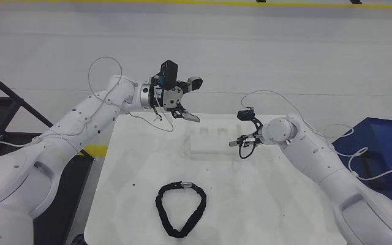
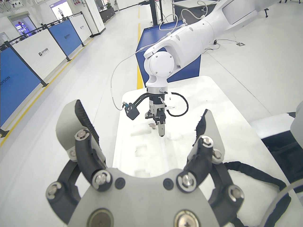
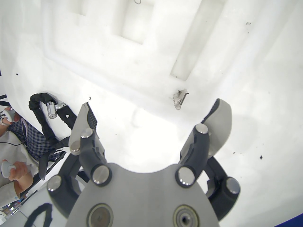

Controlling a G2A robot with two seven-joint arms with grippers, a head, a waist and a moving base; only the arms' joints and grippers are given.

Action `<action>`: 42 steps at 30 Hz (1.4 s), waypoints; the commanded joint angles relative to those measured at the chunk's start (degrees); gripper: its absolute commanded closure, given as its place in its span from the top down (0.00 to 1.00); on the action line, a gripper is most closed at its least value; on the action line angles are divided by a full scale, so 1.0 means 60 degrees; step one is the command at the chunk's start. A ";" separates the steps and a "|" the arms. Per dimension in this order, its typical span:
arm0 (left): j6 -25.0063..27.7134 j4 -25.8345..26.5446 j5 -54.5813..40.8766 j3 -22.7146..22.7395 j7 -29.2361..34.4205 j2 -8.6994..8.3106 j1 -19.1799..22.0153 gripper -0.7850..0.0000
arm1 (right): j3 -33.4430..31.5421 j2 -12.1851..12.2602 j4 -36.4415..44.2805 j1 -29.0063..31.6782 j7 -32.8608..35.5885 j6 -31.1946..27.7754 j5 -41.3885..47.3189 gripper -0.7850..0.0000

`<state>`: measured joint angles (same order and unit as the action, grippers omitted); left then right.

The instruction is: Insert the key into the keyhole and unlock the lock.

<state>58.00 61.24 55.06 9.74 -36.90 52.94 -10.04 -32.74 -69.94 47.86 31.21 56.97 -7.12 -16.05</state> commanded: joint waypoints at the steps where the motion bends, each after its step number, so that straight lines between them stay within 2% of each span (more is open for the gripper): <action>1: 0.0000 0.0000 0.0000 0.0000 0.0000 0.0000 0.0000 1.00 | 0.0030 -0.0063 -0.0173 -0.0040 -0.0010 -0.0079 -0.0010 0.71; 4: 0.0000 0.0000 0.0000 0.0000 0.0000 0.0000 0.0000 1.00 | 0.0069 -0.0167 -0.0462 -0.0114 -0.0067 -0.0142 -0.0054 0.50; 11: 0.0000 0.0000 0.0000 0.0000 0.0000 0.0000 0.0000 1.00 | 0.0132 -0.0383 -0.1017 -0.0268 -0.0205 0.0110 -0.0249 0.45; 18: 0.0000 0.0000 0.0000 0.0000 0.0000 0.0000 0.0000 1.00 | 0.0200 -0.0599 -0.1354 -0.0317 -0.0296 0.0242 -0.0376 0.29; 23: 0.0000 0.0000 0.0000 0.0000 0.0000 0.0000 0.0000 1.00 | 0.0307 -0.0787 -0.1628 -0.0384 -0.0337 0.0452 -0.0561 0.22; 27: 0.0000 0.0000 0.0000 0.0000 0.0000 0.0000 0.0000 1.00 | 0.0362 -0.0925 -0.1855 -0.0451 -0.0361 0.0592 -0.0687 0.02; 28: 0.0000 0.0000 0.0000 0.0000 0.0000 0.0000 0.0000 1.00 | 0.0367 -0.0957 -0.1902 -0.0466 -0.0360 0.0597 -0.0700 0.00; 35: 0.0000 0.0000 0.0000 0.0000 0.0000 0.0000 0.0000 1.00 | 0.0341 -0.1093 -0.2063 -0.0624 -0.0206 0.0703 -0.0880 0.00; 42: 0.0000 0.0000 0.0000 0.0000 0.0000 0.0000 0.0000 1.00 | 0.0037 -0.0928 -0.1453 -0.0703 0.0085 0.1127 -0.1196 0.00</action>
<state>58.00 61.24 55.06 9.74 -36.90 52.94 -10.04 -32.15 -75.74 38.46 26.96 57.24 -0.60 -23.10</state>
